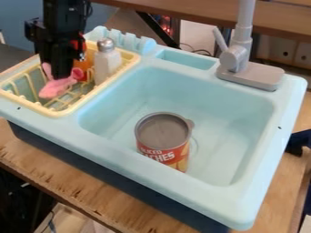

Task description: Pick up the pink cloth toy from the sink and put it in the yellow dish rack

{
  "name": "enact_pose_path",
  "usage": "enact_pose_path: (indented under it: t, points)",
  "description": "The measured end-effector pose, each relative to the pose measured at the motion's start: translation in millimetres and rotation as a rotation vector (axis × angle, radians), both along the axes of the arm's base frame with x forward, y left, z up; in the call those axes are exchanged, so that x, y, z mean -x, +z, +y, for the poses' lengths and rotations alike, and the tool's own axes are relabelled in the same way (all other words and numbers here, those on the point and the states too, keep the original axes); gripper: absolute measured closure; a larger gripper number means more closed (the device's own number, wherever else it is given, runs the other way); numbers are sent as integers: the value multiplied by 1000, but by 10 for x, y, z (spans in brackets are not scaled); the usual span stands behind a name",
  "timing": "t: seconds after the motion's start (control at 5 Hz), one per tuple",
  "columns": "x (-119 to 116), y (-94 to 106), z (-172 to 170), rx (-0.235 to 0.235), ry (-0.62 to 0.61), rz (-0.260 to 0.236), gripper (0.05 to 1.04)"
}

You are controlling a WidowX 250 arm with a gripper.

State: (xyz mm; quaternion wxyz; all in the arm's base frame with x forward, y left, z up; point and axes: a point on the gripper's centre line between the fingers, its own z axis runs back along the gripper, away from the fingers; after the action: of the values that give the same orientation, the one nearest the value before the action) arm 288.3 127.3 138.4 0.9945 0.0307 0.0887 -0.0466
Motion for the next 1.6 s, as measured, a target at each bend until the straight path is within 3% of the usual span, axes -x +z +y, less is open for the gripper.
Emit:
enact_pose_path:
  t: [0.4, 0.6, 0.8, 1.0, 1.2, 1.4, 1.6]
  points:
    - [-5, -150, -47, 40, -17, 16, 775]
    - [20, -136, -49, 37, -1, 28, 488]
    - [77, 15, -72, 22, 14, -11, 189]
    - [139, 150, -118, 27, 25, -33, 75]
    - [242, 378, -259, 52, 21, -61, 81]
    - [255, 360, -689, 132, -117, -57, 82]
    - [352, 322, -1016, 184, -180, -22, 82]
